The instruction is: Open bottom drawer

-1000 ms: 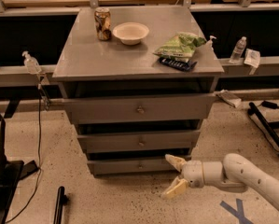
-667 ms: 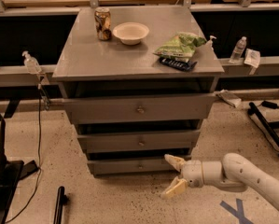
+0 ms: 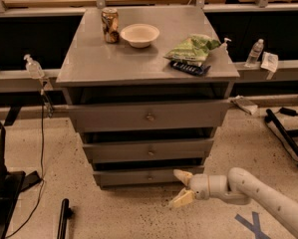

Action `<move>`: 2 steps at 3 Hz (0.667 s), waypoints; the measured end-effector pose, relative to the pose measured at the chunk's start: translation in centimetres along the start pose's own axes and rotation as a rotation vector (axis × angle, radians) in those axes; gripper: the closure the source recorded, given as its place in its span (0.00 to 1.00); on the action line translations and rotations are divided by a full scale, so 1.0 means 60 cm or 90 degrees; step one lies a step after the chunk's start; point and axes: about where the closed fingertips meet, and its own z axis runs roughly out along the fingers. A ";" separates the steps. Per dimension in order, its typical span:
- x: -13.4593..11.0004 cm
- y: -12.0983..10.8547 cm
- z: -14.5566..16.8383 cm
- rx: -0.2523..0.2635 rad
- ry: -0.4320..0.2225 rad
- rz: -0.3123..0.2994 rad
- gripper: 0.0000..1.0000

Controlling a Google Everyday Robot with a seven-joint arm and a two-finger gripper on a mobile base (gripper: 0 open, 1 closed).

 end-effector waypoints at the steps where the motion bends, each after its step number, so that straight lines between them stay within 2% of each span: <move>1: 0.139 -0.055 0.034 -0.067 -0.041 0.067 0.00; 2: 0.242 -0.118 0.035 -0.027 -0.061 0.129 0.00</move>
Offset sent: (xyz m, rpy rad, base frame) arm 0.0460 -0.0836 -0.2488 0.1105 0.2122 -0.2452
